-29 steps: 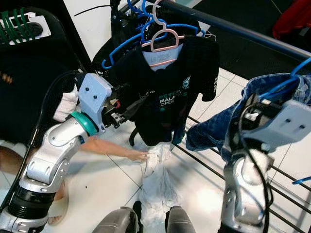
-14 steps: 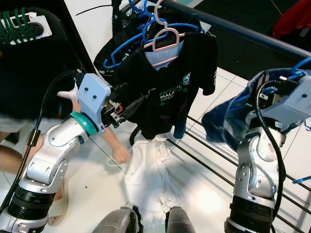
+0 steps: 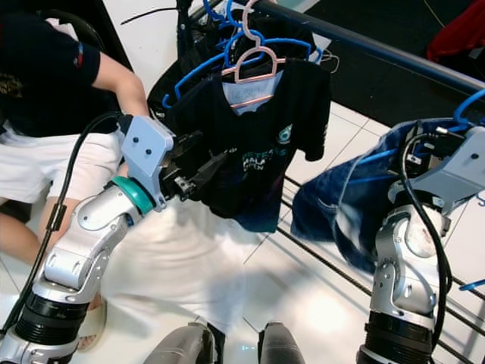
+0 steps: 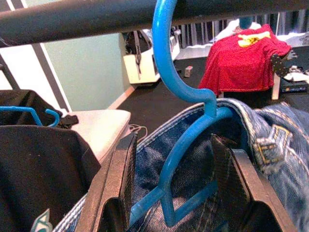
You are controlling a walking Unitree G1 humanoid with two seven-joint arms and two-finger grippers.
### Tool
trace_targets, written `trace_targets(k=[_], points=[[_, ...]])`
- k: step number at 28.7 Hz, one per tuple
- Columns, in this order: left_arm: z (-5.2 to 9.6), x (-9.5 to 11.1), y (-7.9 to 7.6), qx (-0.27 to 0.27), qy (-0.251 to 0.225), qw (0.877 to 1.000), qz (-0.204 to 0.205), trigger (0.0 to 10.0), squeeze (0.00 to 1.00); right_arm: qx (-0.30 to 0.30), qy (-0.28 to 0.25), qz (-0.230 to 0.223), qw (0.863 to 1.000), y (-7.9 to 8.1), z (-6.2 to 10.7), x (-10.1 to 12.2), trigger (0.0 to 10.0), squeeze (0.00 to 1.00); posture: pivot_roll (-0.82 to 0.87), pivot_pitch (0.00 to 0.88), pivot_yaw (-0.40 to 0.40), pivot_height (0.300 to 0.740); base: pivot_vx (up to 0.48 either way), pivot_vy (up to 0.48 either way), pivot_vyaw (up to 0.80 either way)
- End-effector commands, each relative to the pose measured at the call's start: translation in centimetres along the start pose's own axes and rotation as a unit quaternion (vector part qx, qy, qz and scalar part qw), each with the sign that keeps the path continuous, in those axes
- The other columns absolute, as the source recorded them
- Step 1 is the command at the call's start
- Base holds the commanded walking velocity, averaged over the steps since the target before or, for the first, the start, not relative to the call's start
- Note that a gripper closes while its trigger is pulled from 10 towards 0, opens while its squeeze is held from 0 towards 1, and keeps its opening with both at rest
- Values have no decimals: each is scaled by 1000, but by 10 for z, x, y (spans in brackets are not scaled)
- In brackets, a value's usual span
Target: Hang hanger
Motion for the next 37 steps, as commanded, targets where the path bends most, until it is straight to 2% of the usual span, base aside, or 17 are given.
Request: trace_targets(k=[1,3,4,9,10,12,13,37], points=[[2,-1,1,7,2,1000,12,10000,0,-2,25,5,1000,-1,7,-15,10000,0,-92,117,138,740,0,0,0],[1,0,0,9,0,1000,19,10000,0,3,31,6,1000,1,6,-17,10000,0,-95,119,119,740,0,0,0],[0,0,1,24,-4,999,26,10000,0,27,38,-2,999,11,-2,-20,10000,0,-91,121,82,740,0,0,0],[0,1,2,35,-7,999,28,10000,0,42,45,-11,998,17,-7,-22,10000,0,-84,121,61,740,0,0,0],[1,1,4,42,-8,999,30,10000,0,52,55,-18,997,21,-8,-25,3059,0,-79,122,46,740,0,0,0],[3,1,5,48,-9,998,31,10000,0,59,61,-21,996,24,-8,-28,3059,0,-77,123,41,740,0,0,0],[4,2,6,54,-9,998,34,10000,0,67,66,-24,995,27,-8,-31,0,0,-72,125,28,740,0,0,0],[3,0,4,59,-7,997,41,10000,0,76,81,-70,991,25,-20,-32,0,0,-92,107,43,740,0,0,0]])
Point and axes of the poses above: a point about 5 cm out from each wrist's last joint towards the gripper, its own z axis pointing back from the gripper into the wrist, its own x axis along the axis of the wrist's last joint, y = z × x, the point moved 6 cm from there along -z, pointing out of the wrist towards the gripper, and after that the axes turned 3 degrees about -z, right-handed, at the moved point
